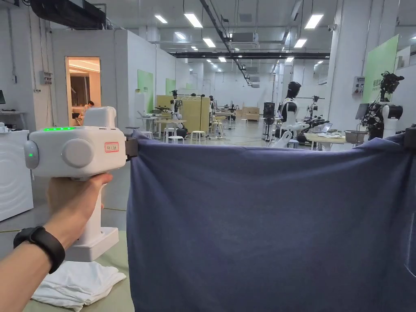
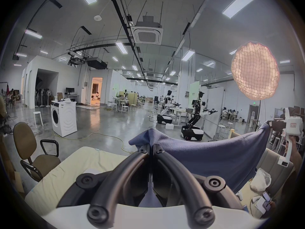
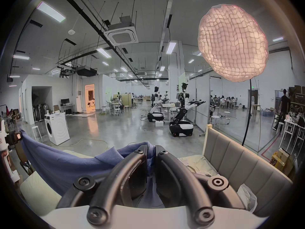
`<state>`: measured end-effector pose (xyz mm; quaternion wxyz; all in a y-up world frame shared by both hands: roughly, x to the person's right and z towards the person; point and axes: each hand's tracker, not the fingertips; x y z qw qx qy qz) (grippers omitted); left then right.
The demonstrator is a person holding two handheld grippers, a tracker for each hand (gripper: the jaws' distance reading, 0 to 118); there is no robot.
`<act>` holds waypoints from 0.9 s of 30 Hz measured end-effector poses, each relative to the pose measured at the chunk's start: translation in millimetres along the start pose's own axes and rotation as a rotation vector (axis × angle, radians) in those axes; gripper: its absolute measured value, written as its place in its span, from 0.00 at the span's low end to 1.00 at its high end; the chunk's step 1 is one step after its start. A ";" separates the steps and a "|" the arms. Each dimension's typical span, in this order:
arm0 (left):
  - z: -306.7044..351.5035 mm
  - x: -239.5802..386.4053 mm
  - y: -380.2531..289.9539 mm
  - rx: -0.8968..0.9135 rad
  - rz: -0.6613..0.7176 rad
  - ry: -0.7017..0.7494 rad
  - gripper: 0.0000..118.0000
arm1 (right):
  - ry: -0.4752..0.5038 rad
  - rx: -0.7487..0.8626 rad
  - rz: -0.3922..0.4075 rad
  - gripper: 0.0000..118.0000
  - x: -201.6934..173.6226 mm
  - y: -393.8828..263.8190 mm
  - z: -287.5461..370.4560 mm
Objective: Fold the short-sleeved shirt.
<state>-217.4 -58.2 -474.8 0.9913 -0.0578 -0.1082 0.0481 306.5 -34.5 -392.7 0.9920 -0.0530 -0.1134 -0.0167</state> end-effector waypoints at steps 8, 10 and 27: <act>-20.1 1.9 -83.0 -0.133 0.001 -0.012 0.03 | 0.019 -0.133 -0.003 0.07 6.6 -77.2 -39.6; -27.5 2.5 -122.5 -0.204 -0.012 0.001 0.03 | 0.027 -0.188 -0.013 0.07 8.7 -112.5 -46.3; 172.1 -14.7 -354.8 -0.415 0.163 -0.204 0.03 | 0.145 -0.435 -0.102 0.07 67.8 -384.4 150.5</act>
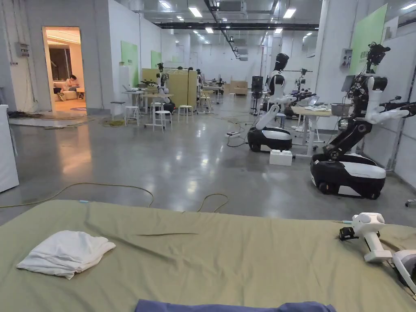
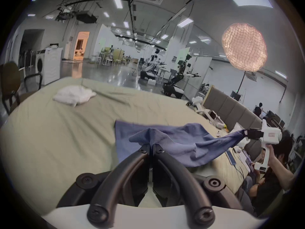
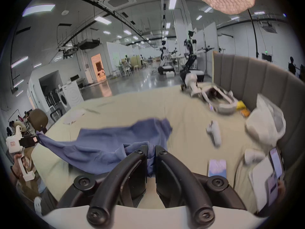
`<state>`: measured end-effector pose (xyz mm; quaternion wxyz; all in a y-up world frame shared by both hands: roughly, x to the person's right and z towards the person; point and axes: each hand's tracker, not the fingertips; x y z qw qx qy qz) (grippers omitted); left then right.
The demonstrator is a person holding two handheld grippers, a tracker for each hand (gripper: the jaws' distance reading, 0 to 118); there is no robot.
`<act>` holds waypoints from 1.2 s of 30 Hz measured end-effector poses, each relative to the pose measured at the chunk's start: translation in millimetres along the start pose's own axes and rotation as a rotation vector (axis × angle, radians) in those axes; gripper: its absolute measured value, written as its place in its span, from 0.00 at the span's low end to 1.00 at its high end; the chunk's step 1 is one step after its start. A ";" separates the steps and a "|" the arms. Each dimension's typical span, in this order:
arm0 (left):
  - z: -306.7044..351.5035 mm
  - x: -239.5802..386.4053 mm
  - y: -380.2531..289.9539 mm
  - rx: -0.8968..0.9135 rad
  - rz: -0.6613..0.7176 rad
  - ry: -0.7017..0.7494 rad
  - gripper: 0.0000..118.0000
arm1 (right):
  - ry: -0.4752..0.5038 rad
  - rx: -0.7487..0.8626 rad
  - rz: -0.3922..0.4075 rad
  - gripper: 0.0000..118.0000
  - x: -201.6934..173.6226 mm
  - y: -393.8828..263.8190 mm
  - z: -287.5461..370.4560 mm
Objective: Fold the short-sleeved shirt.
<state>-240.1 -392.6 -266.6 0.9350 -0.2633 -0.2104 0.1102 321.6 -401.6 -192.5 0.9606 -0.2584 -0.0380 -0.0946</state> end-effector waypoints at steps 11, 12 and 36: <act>77.2 -6.8 -118.3 -0.173 0.141 0.094 0.03 | -0.056 -0.190 -0.219 0.07 3.6 -146.3 87.0; 78.6 -9.2 -123.3 -0.185 0.152 0.104 0.03 | -0.071 -0.202 -0.217 0.07 8.9 -152.4 83.9; 155.4 72.2 -39.5 0.238 -0.170 0.088 0.77 | -0.051 0.102 -0.017 0.63 -62.8 -71.9 153.6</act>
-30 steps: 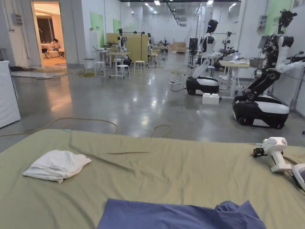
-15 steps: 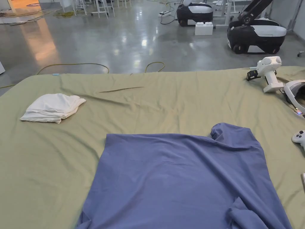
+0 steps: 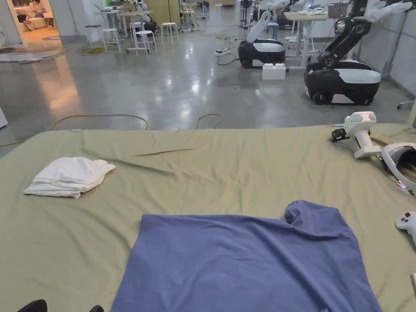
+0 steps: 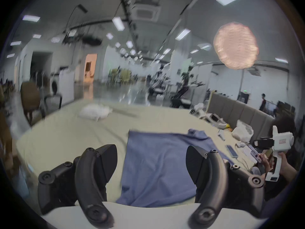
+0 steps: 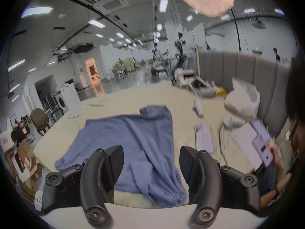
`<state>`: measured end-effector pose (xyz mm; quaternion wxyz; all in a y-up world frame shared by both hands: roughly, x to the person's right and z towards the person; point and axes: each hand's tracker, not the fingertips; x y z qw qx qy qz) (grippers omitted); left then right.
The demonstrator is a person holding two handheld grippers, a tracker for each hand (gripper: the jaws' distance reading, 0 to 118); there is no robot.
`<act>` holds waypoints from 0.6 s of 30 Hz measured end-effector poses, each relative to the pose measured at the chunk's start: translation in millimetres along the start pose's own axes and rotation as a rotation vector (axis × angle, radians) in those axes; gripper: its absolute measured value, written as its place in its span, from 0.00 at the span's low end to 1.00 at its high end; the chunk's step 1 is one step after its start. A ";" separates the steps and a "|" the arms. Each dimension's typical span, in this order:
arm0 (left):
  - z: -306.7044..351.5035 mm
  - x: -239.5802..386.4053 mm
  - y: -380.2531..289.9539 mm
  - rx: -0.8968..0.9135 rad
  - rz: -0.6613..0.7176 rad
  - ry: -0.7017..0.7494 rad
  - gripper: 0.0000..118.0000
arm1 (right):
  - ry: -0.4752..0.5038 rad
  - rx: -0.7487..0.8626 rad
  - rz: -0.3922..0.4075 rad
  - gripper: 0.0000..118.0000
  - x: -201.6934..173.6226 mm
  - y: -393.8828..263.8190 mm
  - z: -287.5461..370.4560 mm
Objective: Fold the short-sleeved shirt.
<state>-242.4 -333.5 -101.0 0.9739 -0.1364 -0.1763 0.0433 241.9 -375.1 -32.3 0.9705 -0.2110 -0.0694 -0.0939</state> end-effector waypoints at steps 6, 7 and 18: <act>25.9 51.2 39.1 0.160 -0.094 0.095 0.73 | 0.043 0.222 0.089 0.54 -33.8 36.5 32.4; 27.3 58.1 41.3 0.176 -0.113 0.114 0.66 | 0.054 0.237 0.089 0.41 -38.2 40.2 35.8; 31.2 76.5 43.8 0.179 -0.151 0.066 0.00 | 0.069 0.248 0.165 0.00 -52.2 34.8 34.3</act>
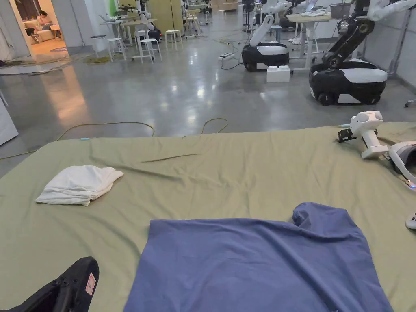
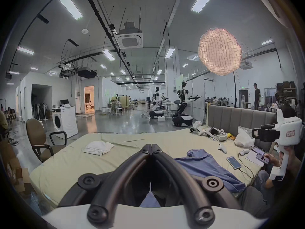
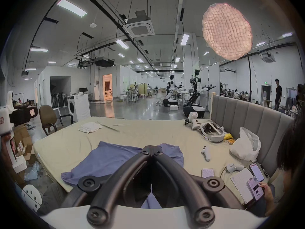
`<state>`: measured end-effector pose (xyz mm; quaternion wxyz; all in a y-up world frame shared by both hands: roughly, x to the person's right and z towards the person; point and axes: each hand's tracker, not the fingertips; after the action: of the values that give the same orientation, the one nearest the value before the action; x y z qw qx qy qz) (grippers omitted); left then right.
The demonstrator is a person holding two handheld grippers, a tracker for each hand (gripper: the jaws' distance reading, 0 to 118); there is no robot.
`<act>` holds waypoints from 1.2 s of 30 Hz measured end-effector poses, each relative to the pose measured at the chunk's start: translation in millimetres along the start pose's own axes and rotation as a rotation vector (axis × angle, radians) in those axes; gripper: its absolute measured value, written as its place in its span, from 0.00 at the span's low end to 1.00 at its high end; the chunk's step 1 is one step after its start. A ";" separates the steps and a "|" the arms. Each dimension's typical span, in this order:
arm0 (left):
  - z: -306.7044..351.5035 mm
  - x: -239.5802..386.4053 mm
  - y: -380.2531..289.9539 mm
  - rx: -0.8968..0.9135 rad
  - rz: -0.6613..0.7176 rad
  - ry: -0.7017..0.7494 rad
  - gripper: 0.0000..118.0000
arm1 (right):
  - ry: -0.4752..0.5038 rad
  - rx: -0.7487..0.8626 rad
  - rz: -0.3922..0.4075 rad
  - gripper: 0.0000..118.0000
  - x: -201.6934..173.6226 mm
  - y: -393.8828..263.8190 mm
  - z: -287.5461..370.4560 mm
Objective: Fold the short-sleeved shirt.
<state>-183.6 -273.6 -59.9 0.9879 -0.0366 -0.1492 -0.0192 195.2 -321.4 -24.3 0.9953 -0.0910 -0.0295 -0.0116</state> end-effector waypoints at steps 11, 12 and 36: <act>-57.0 -88.5 -81.5 -0.439 0.131 -0.016 0.50 | 0.025 -0.088 -0.005 0.00 1.9 -22.2 -6.0; -65.7 -97.4 -99.6 -0.520 0.140 -0.003 0.61 | 0.023 -0.097 -0.013 0.00 2.5 -26.3 -6.2; -169.2 -103.1 -246.7 -1.052 0.128 -0.039 0.08 | -0.160 -0.589 -0.169 0.58 74.0 -141.7 -57.9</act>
<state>-244.4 -529.8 -235.2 0.8324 -0.5366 -0.1351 -0.0306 268.4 -472.6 -51.0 0.9162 -0.3730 -0.1107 -0.0953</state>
